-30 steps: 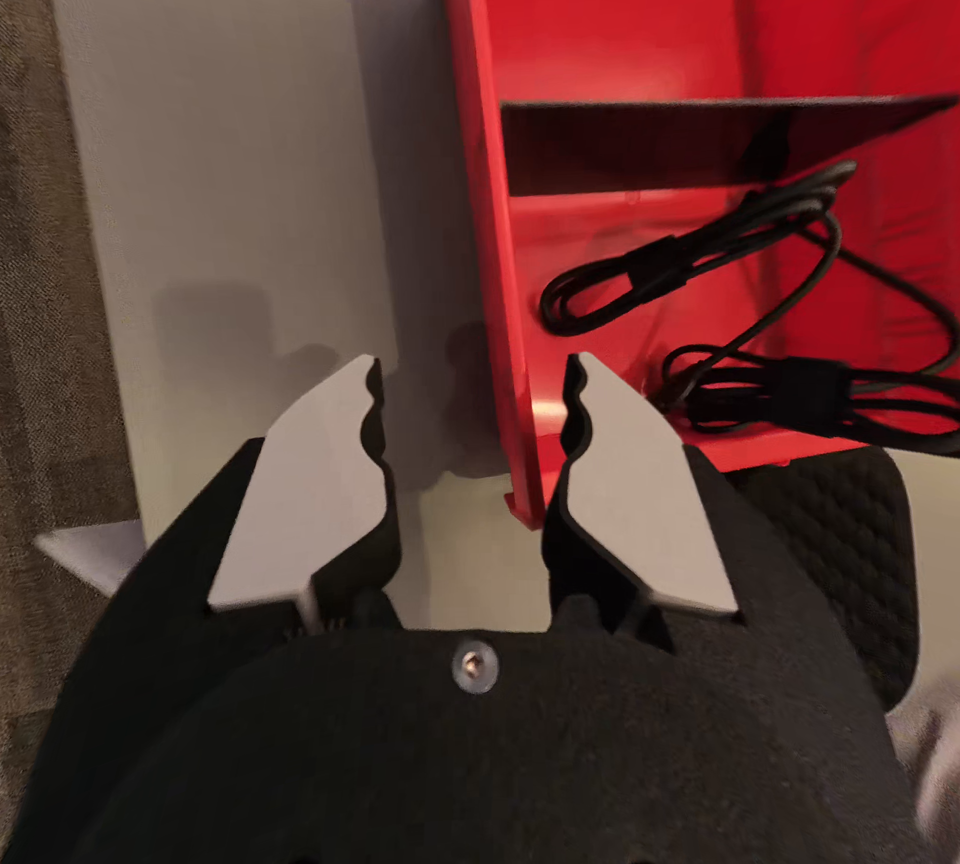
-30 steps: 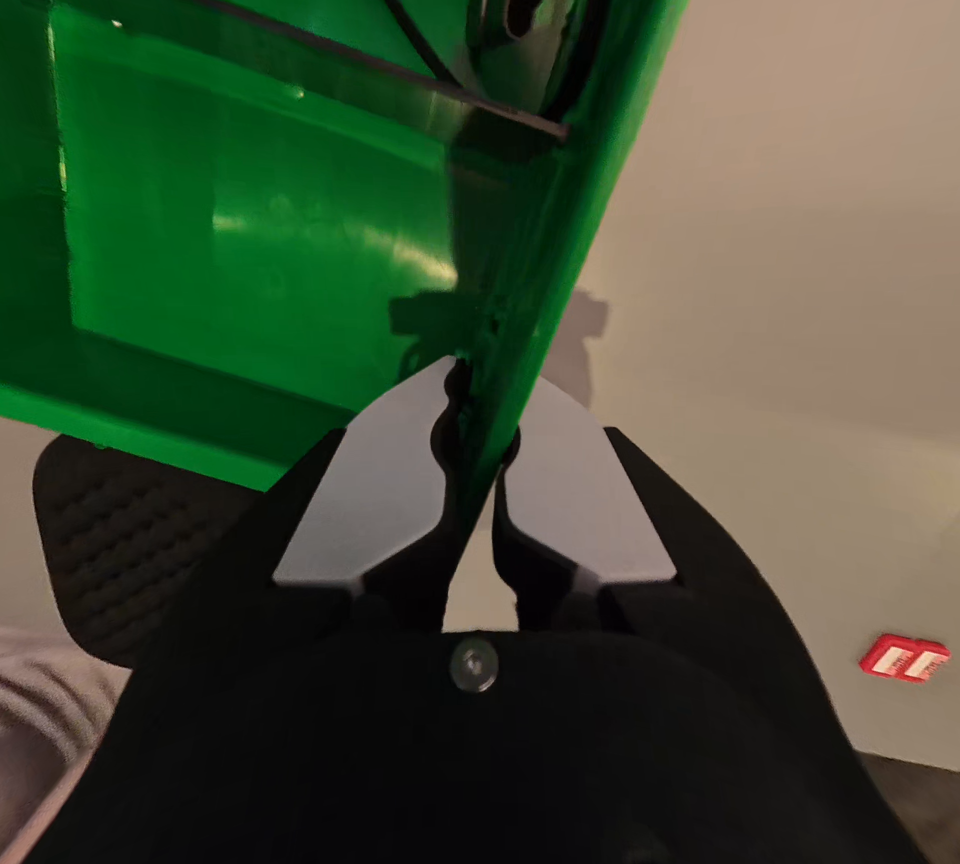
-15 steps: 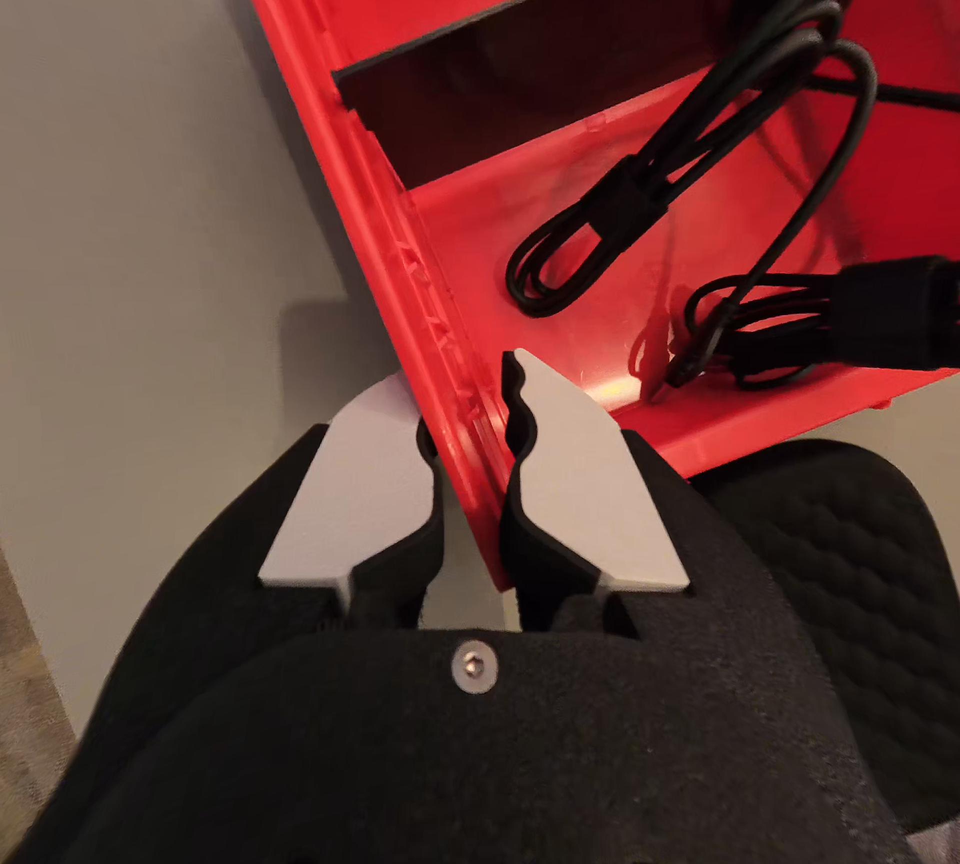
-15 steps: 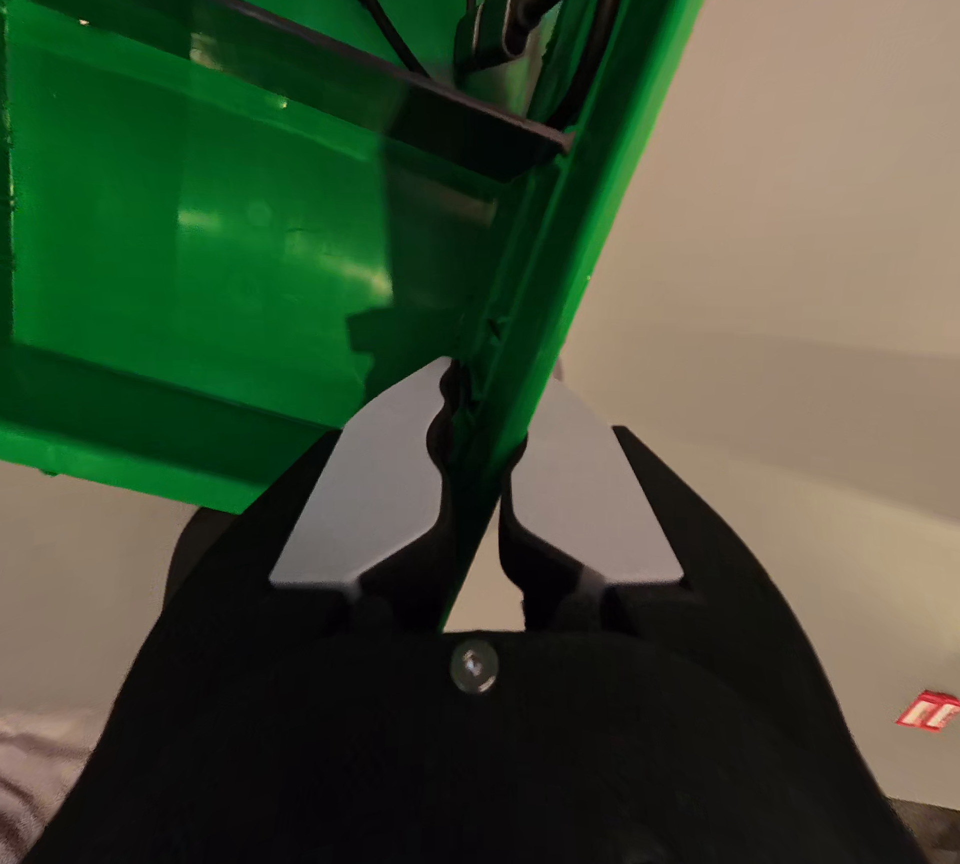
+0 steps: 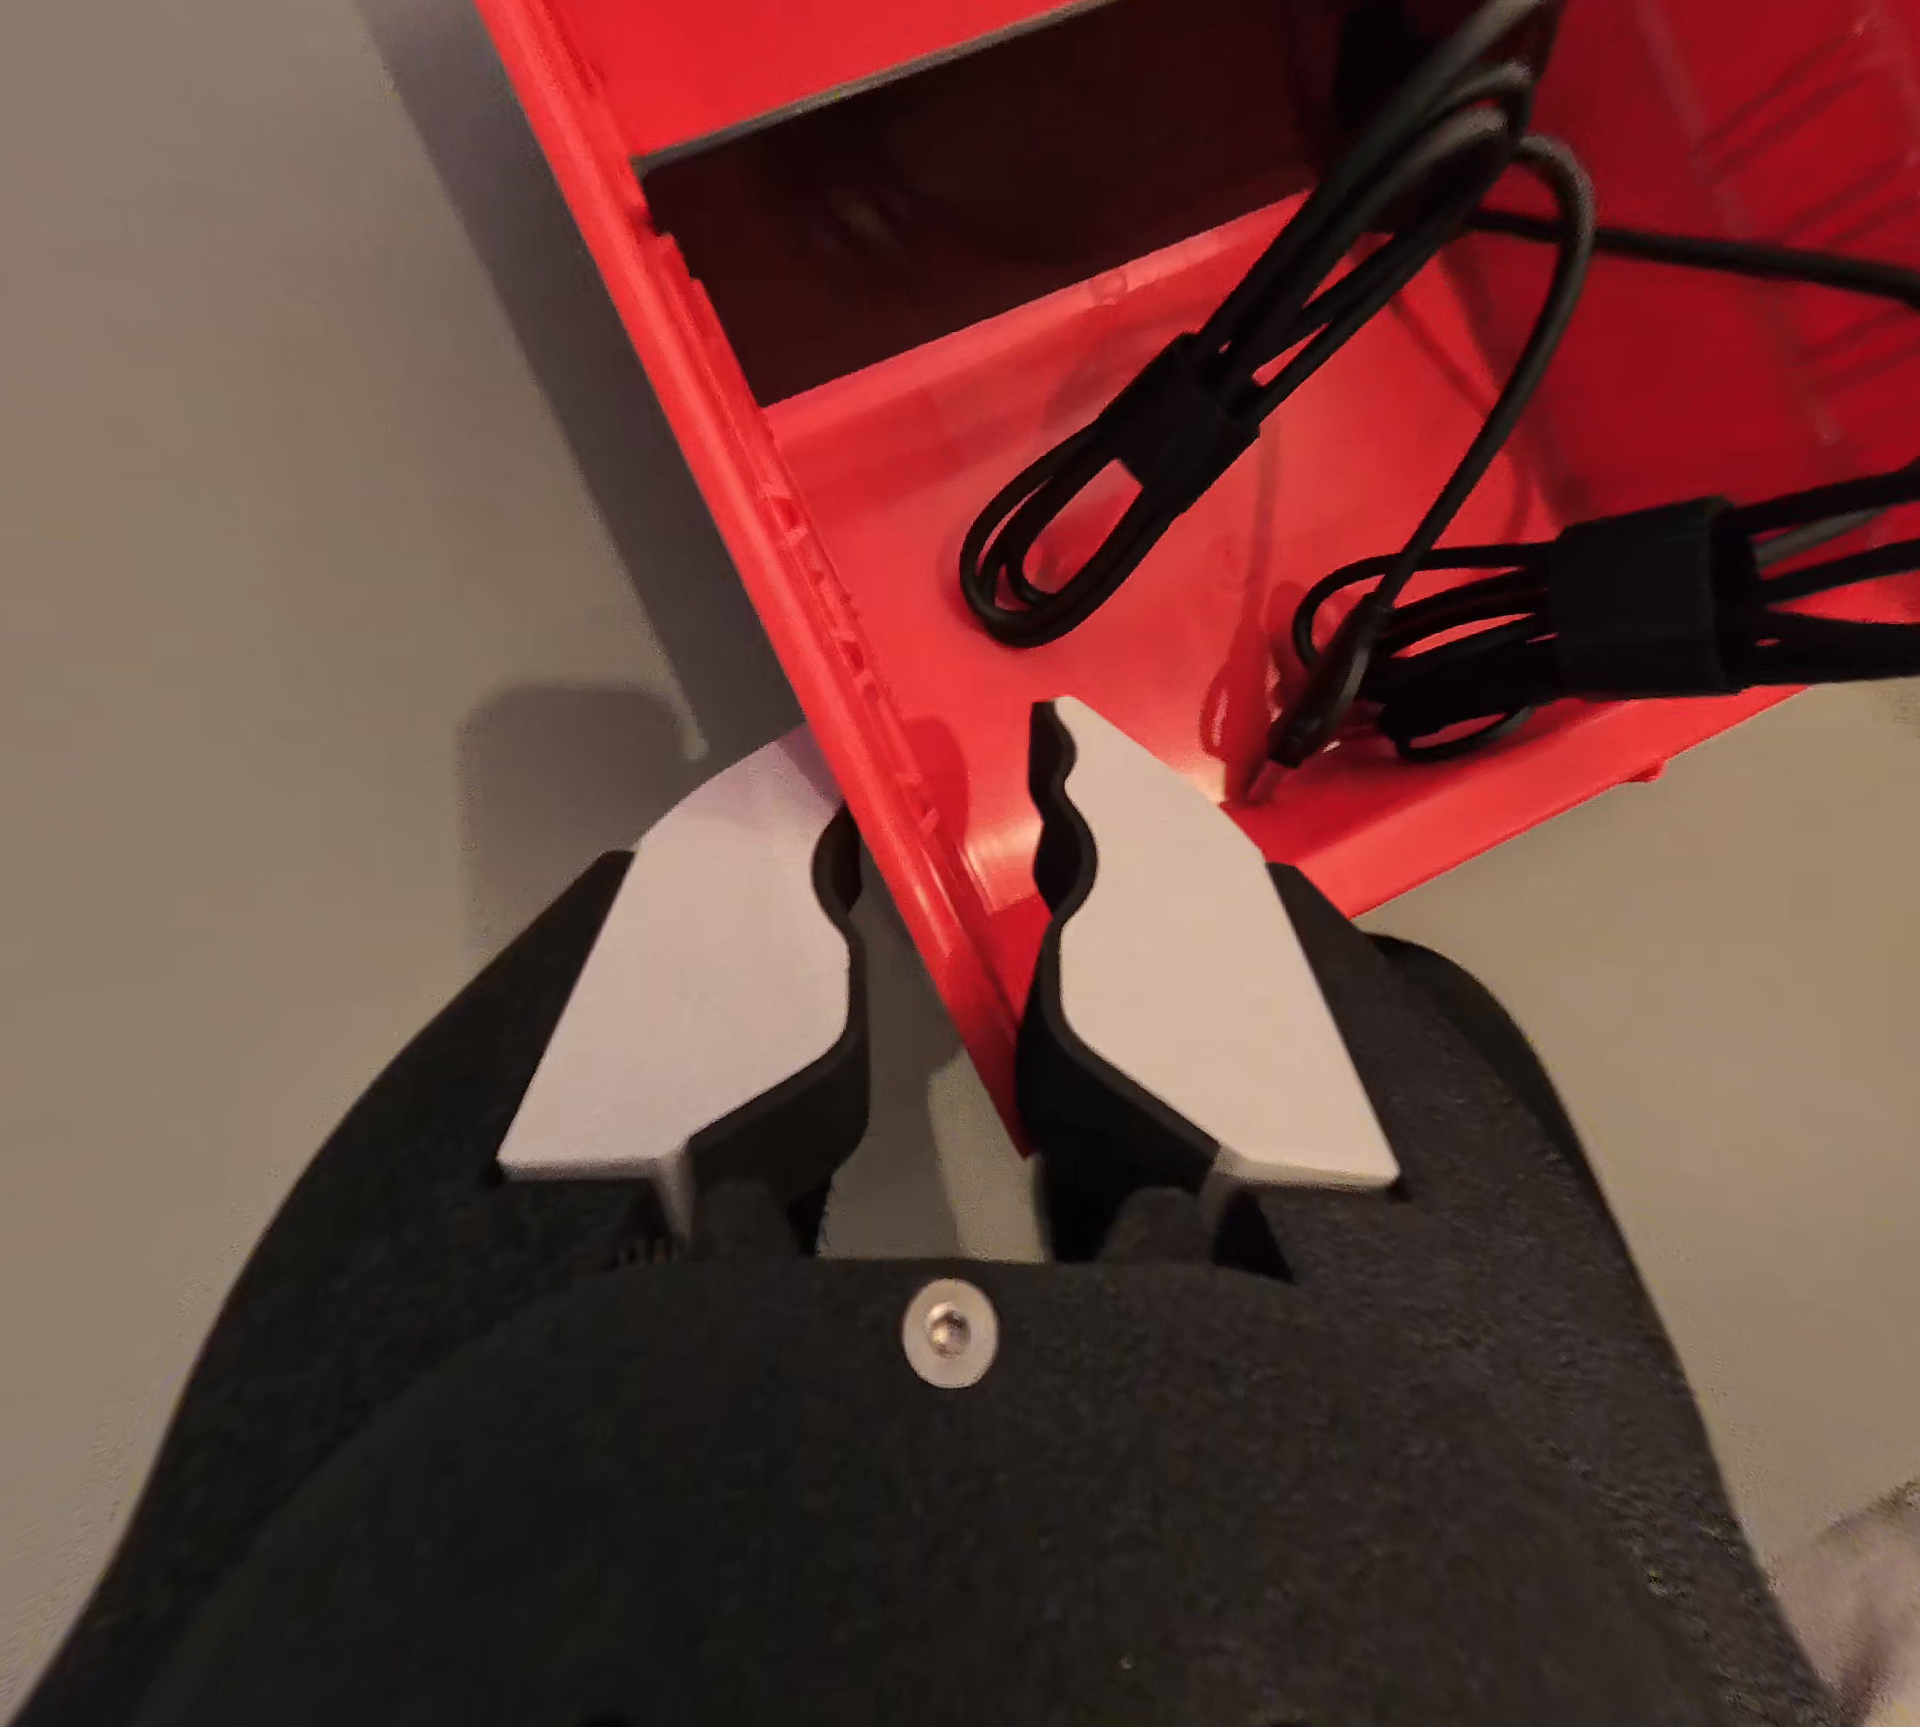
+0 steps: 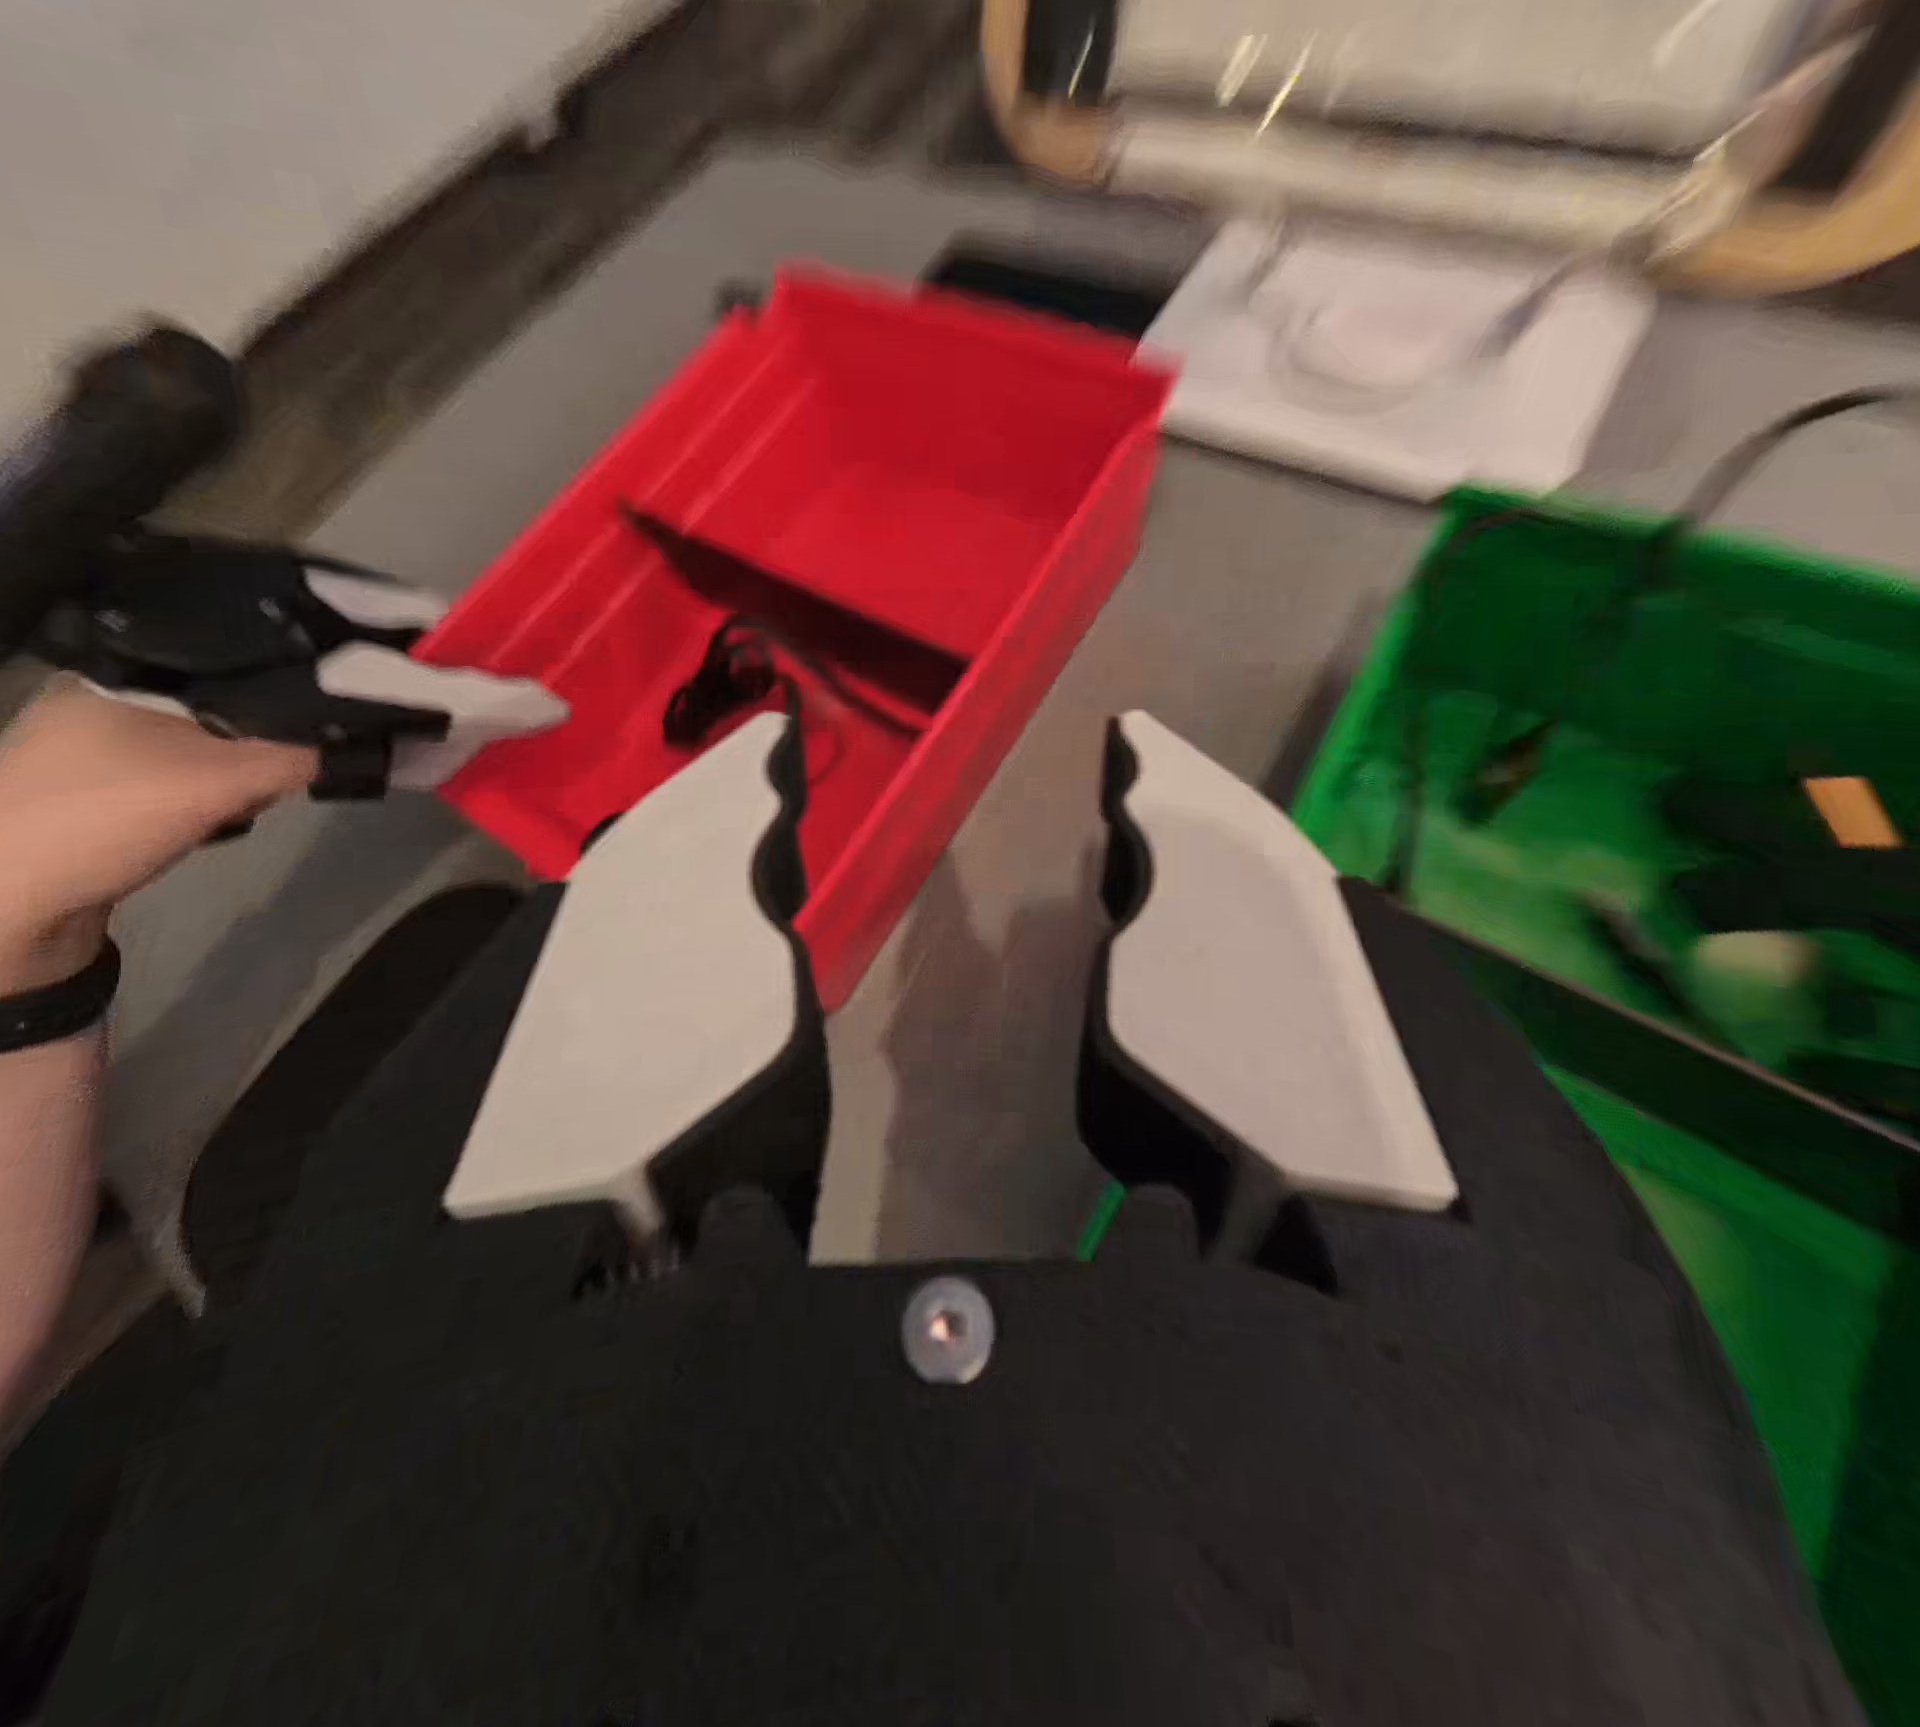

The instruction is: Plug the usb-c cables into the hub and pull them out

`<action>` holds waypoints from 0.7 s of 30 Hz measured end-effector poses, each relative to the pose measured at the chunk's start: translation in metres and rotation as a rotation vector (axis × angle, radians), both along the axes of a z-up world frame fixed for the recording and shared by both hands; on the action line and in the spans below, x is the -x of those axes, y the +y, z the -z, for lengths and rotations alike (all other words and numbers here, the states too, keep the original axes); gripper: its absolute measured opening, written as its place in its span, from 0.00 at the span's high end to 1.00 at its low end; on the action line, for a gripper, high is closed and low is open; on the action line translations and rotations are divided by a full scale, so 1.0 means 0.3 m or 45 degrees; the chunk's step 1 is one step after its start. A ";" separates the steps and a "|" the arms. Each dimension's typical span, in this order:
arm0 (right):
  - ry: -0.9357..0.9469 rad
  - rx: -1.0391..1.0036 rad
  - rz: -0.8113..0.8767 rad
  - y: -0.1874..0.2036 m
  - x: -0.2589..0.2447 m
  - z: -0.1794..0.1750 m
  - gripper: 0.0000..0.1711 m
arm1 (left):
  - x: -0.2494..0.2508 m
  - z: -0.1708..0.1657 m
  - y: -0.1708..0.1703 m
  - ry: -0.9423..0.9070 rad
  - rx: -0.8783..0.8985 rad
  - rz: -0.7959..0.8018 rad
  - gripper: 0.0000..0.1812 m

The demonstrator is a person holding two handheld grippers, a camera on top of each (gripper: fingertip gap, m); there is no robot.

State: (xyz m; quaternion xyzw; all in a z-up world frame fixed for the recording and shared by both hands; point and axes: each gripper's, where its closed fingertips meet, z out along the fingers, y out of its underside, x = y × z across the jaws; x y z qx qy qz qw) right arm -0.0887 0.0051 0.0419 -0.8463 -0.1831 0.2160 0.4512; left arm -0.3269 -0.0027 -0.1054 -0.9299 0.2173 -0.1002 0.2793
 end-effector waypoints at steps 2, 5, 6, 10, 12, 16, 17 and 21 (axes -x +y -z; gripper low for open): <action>-0.162 0.215 -0.015 0.083 0.116 0.153 0.66 | 0.007 -0.029 0.006 -0.114 -0.053 -0.085 0.80; -0.229 0.490 0.041 0.141 0.169 0.337 0.67 | 0.035 -0.098 -0.016 -0.211 -0.193 -0.173 0.76; -0.223 0.572 0.044 0.147 0.184 0.382 0.69 | 0.047 -0.120 -0.030 -0.216 -0.238 -0.185 0.76; -0.330 0.828 0.089 0.155 0.189 0.528 0.78 | 0.068 -0.184 -0.099 -0.229 -0.324 -0.183 0.76; -0.334 0.922 0.075 0.151 0.207 0.546 0.89 | 0.056 -0.215 -0.130 -0.245 -0.344 -0.160 0.76; -0.384 1.009 0.078 0.157 0.192 0.548 0.95 | 0.027 -0.274 -0.191 -0.172 -0.400 -0.107 0.76; -0.357 1.019 0.082 0.161 0.189 0.548 0.96 | 0.015 -0.296 -0.208 -0.171 -0.421 -0.094 0.76; -0.316 1.037 0.058 0.160 0.158 0.540 0.96 | -0.006 -0.413 -0.280 -0.196 -0.537 -0.082 0.75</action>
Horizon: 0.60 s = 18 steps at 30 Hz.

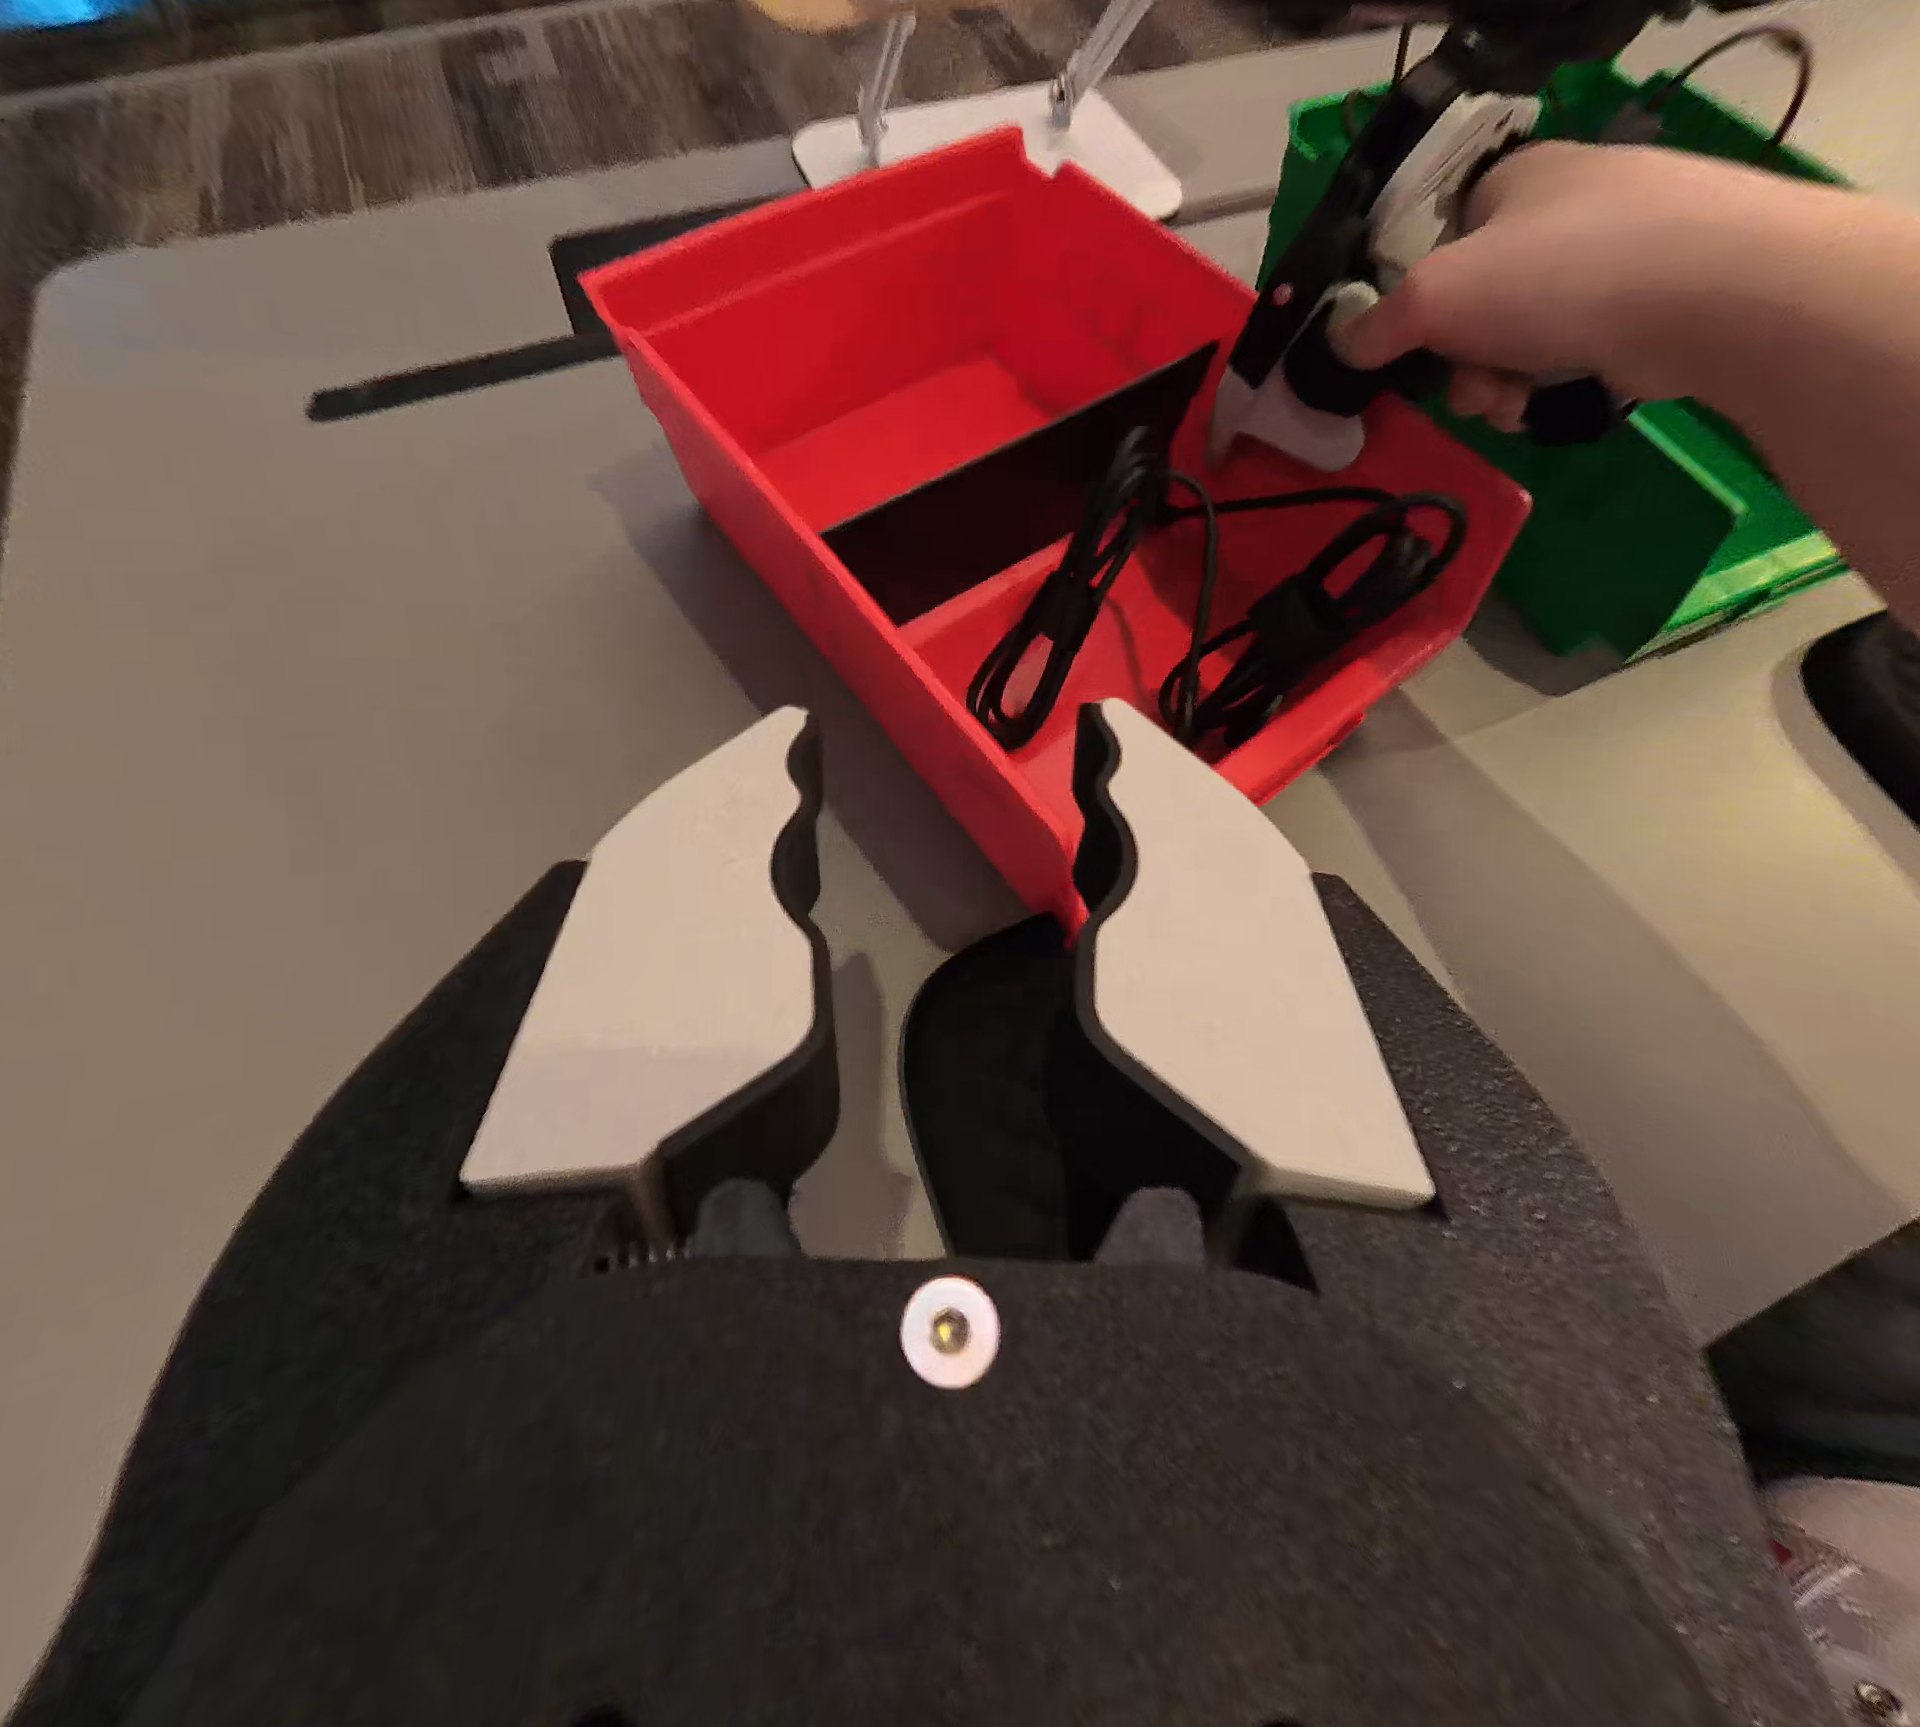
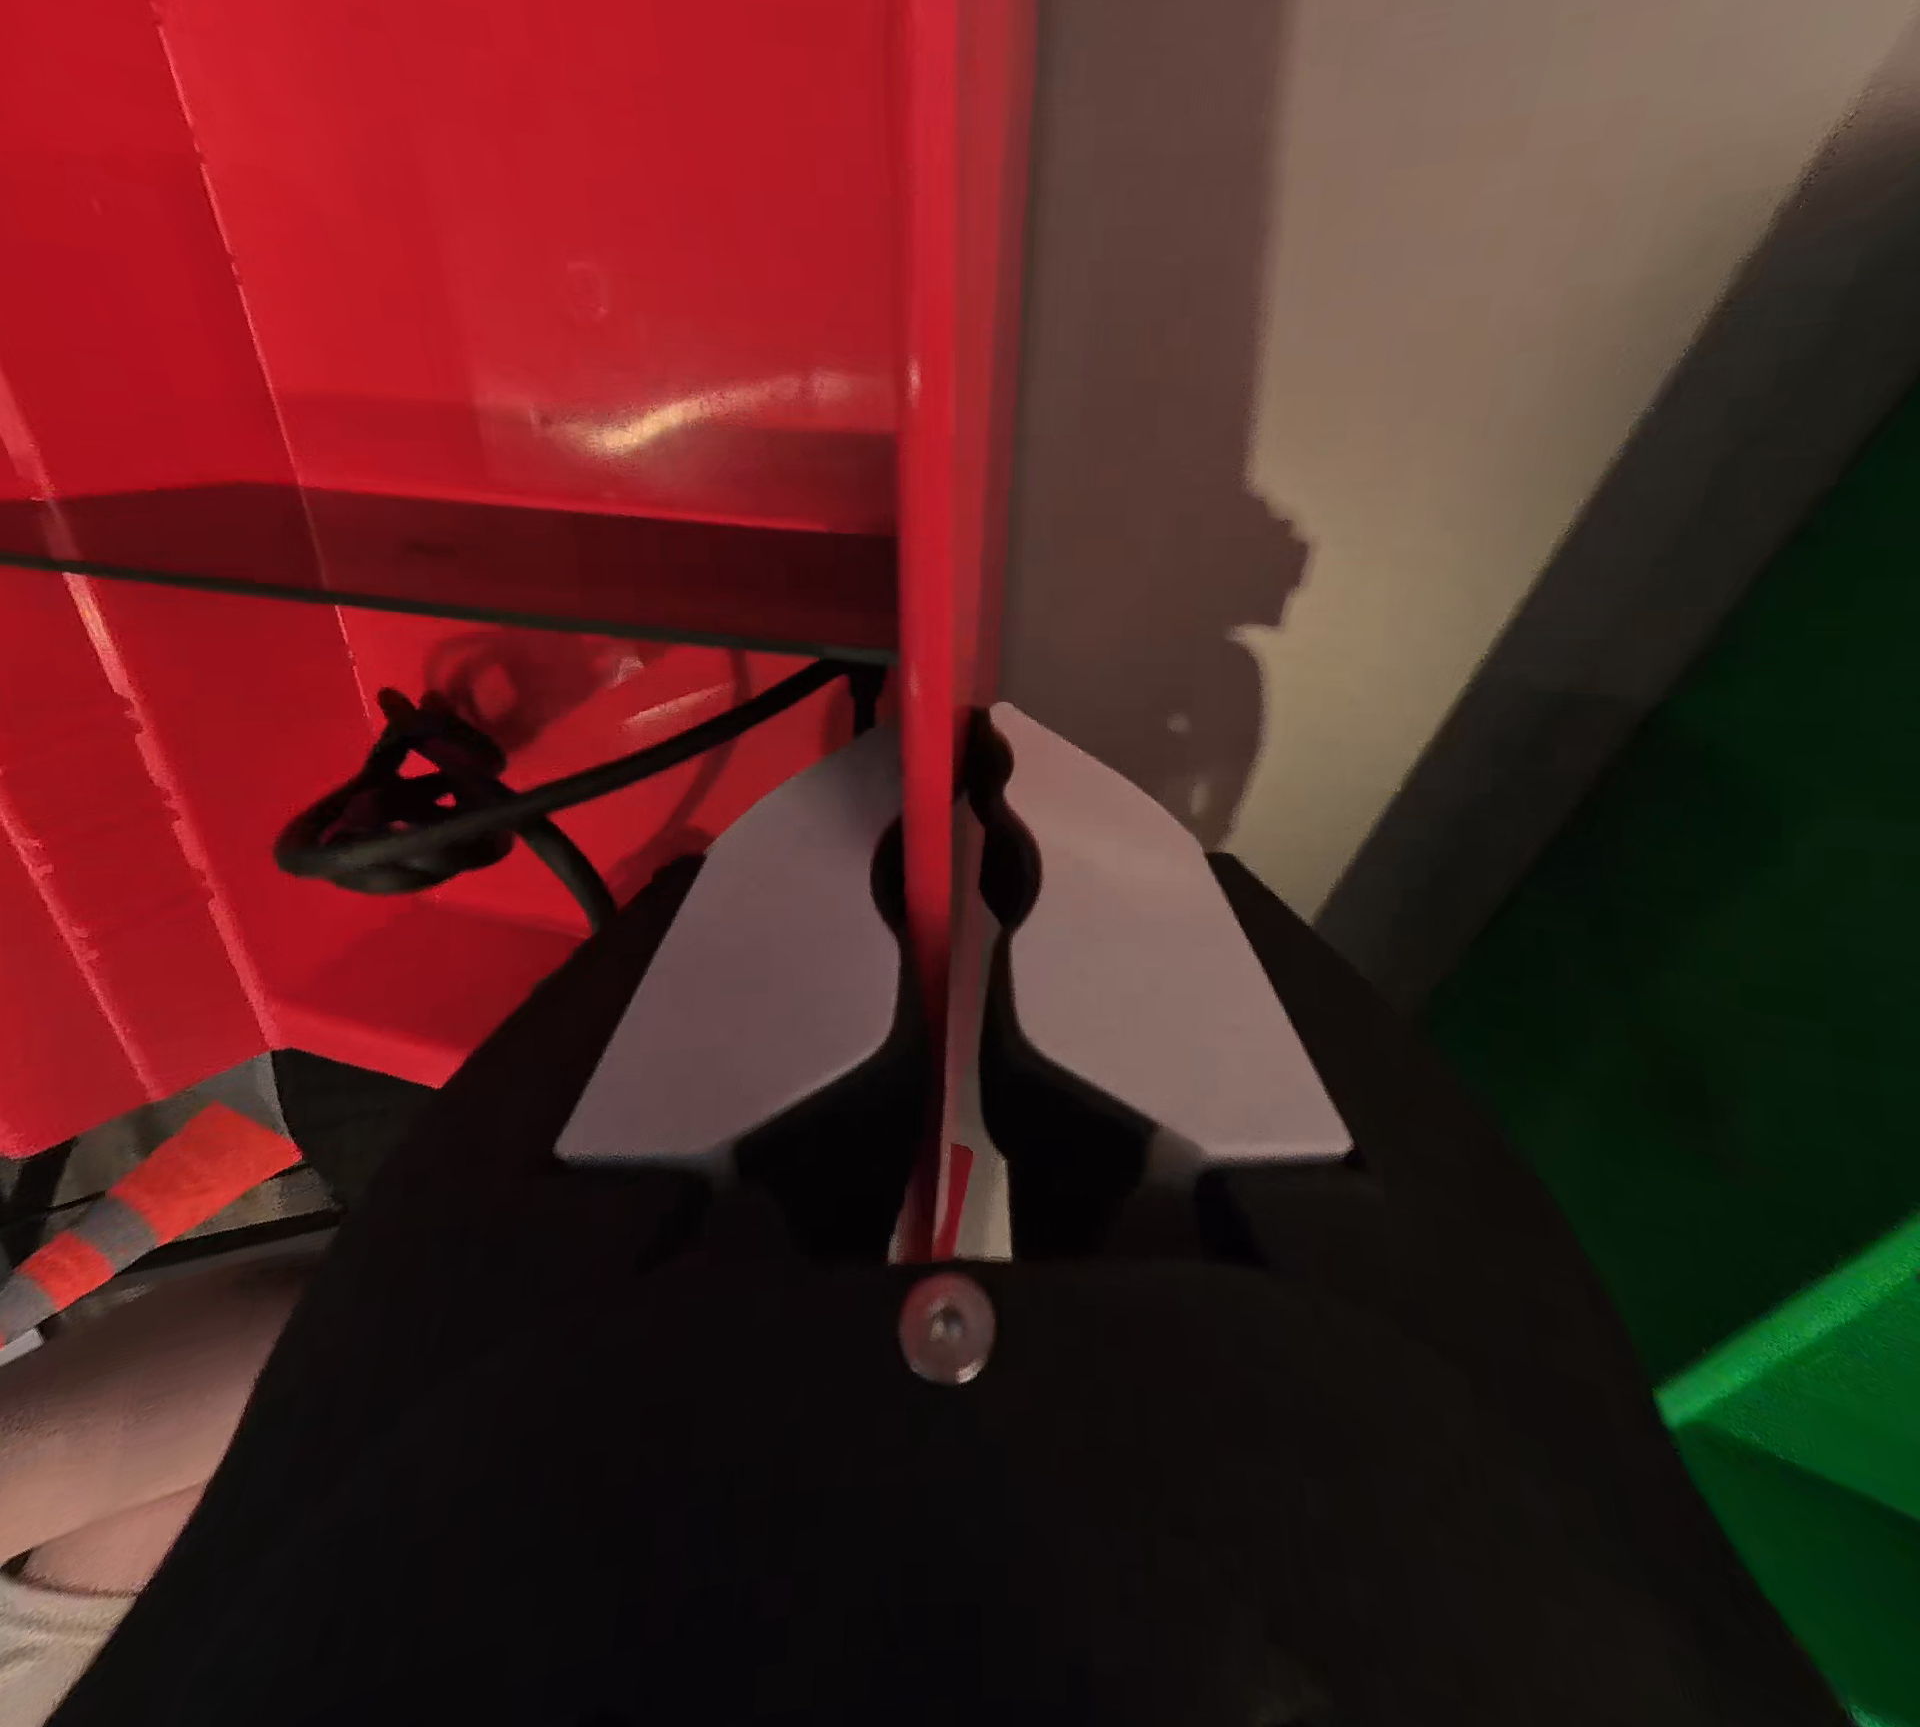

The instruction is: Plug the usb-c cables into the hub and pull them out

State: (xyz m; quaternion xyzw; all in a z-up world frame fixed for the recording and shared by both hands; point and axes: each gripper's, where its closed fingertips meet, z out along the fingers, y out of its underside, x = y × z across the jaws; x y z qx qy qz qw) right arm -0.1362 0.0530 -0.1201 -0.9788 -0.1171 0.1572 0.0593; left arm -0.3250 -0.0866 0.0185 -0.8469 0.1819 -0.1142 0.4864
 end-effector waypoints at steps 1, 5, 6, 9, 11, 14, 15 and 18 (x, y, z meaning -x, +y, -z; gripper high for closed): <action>0.015 0.019 0.007 -0.006 -0.010 -0.007 0.96 | 0.004 -0.036 -0.020 -0.008 -0.033 -0.015 0.73; 0.069 0.090 -0.033 -0.036 -0.045 -0.073 0.96 | 0.036 -0.227 -0.114 -0.079 -0.238 -0.108 0.66; 0.081 0.078 -0.050 -0.033 -0.053 -0.107 0.96 | 0.038 -0.295 -0.143 -0.119 -0.336 -0.118 0.68; 0.116 0.023 -0.098 -0.012 -0.094 -0.266 0.96 | 0.027 -0.464 -0.238 -0.252 -0.573 -0.120 0.68; 0.147 -0.017 -0.145 0.001 -0.151 -0.414 0.96 | 0.014 -0.493 -0.266 -0.249 -0.561 -0.115 0.60; 0.156 -0.057 -0.164 0.003 -0.329 -0.647 0.96 | -0.020 -0.482 -0.256 -0.232 -0.510 -0.097 0.56; 0.140 -0.056 -0.146 -0.006 -0.416 -0.713 0.96 | -0.047 -0.473 -0.239 -0.248 -0.503 -0.065 0.57; 0.051 -0.063 -0.009 -0.042 -0.741 -0.844 0.96 | -0.203 -0.358 -0.148 -0.307 -0.288 0.133 0.57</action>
